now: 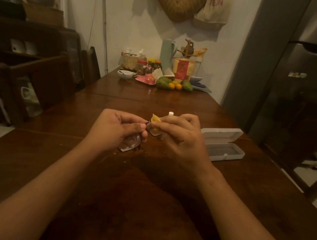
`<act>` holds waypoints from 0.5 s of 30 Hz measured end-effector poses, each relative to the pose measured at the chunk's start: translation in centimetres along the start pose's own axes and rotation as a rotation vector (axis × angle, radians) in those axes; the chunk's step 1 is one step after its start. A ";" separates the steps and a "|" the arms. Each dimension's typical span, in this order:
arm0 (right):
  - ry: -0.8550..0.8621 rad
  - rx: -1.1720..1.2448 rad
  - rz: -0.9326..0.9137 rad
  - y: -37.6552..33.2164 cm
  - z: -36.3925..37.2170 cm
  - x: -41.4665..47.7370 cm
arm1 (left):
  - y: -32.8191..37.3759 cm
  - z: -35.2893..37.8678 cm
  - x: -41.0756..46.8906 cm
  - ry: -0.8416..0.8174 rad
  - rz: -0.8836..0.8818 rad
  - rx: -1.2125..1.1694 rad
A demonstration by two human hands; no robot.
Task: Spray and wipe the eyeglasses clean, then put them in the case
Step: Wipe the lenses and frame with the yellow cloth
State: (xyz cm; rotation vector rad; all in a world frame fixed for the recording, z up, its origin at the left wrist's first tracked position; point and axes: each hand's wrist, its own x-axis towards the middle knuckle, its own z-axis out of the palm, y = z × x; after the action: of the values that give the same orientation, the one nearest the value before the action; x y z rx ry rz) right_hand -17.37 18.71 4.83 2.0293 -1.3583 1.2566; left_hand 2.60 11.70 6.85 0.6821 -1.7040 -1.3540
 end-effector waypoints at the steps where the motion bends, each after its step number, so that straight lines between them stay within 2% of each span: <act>1: -0.005 -0.013 -0.023 0.1 -0.1 0.0 | 0.0 0.0 0.0 0.002 0.000 -0.005; 6: 0.040 -0.025 0.030 0.4 -0.5 0.1 | -0.1 0.2 0.0 0.002 -0.002 -0.009; 11: -0.036 0.037 -0.048 -0.4 0.3 0.0 | 0.0 0.5 -0.2 0.020 0.008 -0.046; 15: -0.057 -0.009 -0.044 0.1 -0.1 0.0 | 0.0 0.4 -0.2 0.014 0.000 -0.031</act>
State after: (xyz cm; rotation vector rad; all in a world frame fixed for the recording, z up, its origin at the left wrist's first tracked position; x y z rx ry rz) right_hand -17.49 18.68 4.87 2.0923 -1.3350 1.1802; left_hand 2.32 12.05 6.78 0.6730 -1.6686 -1.3696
